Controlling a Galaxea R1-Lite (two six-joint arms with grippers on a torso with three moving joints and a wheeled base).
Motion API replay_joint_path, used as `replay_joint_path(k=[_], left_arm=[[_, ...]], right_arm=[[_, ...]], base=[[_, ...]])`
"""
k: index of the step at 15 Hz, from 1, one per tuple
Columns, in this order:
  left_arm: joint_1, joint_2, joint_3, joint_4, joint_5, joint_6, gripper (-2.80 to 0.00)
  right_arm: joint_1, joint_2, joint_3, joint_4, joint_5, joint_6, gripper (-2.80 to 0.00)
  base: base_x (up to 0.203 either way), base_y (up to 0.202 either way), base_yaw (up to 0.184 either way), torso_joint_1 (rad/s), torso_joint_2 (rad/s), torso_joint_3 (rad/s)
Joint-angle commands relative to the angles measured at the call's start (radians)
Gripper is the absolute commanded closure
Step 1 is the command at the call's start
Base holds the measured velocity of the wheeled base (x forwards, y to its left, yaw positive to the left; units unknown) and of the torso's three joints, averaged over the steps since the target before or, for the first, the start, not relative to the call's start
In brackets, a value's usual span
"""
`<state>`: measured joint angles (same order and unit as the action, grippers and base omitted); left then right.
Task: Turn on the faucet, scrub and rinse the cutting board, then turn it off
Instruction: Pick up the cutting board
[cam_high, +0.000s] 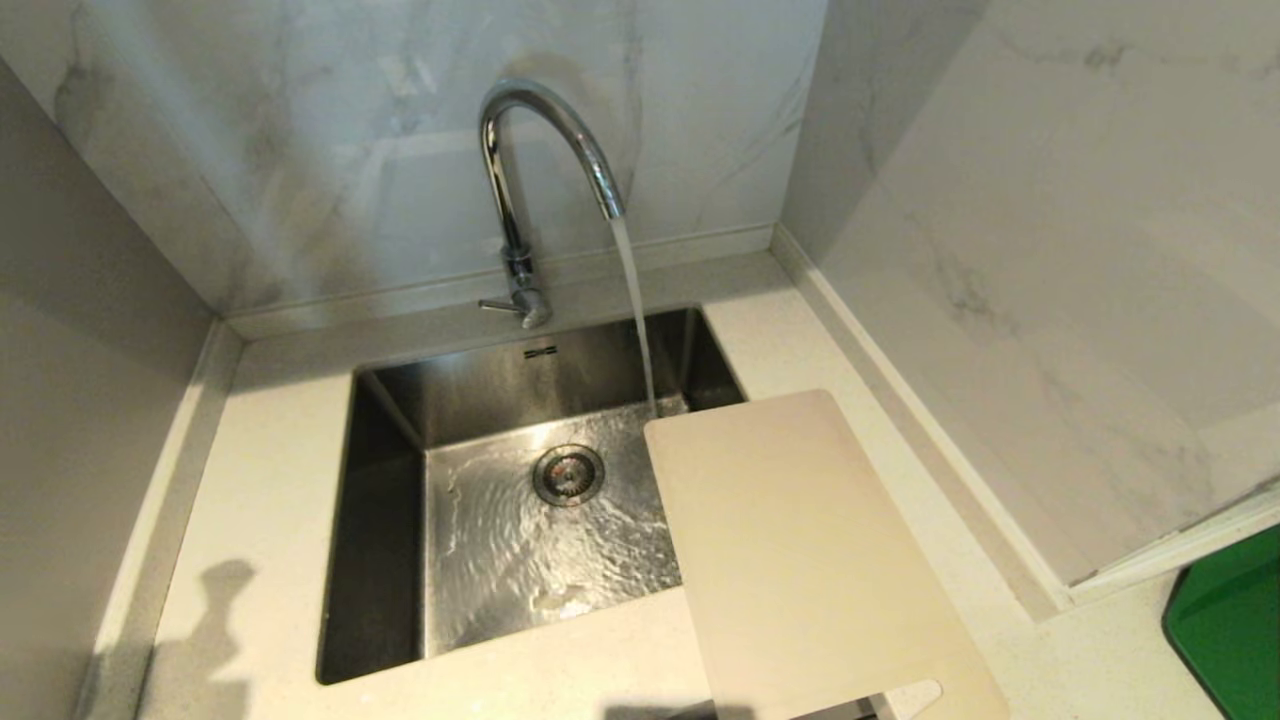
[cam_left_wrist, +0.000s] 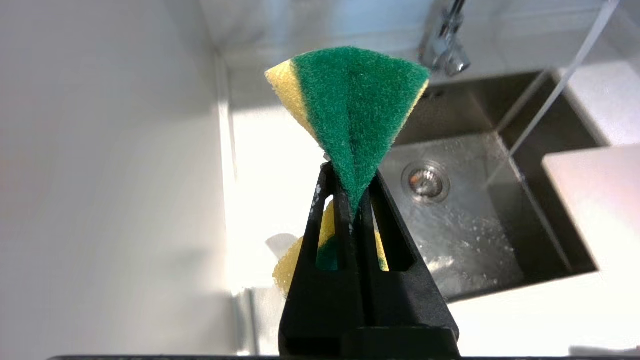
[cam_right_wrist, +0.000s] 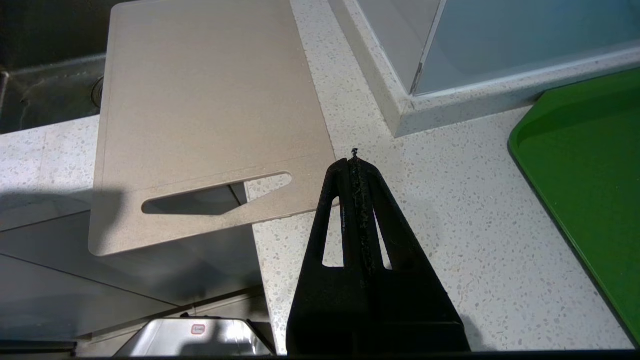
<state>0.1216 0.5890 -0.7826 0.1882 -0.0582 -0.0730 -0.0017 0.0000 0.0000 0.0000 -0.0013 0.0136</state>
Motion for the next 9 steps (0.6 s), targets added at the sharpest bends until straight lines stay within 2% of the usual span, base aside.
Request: replay_joint_path(k=[1, 7, 9], left_arm=[[-0.014, -0.122, 0.114, -0.01, 0.001, -0.002, 0.0], [-0.028, -0.3, 0.326, -0.014, 0.002, -0.001, 0.0], [-0.028, -0.309, 0.378, -0.047, 0.017, -0.016, 0.0]], right_arm=[[0.0, 0.0, 0.0, 0.0, 0.001, 0.0, 0.0], [0.0, 0.0, 0.0, -0.002, 0.0, 0.0, 0.0], [0.0, 0.0, 0.0, 0.0, 0.001, 0.0, 0.0]], base=[[0.0, 0.0, 0.0, 0.0, 0.0, 0.0], [0.0, 0.0, 0.0, 0.0, 0.0, 0.0], [0.0, 0.0, 0.0, 0.0, 0.0, 0.0]])
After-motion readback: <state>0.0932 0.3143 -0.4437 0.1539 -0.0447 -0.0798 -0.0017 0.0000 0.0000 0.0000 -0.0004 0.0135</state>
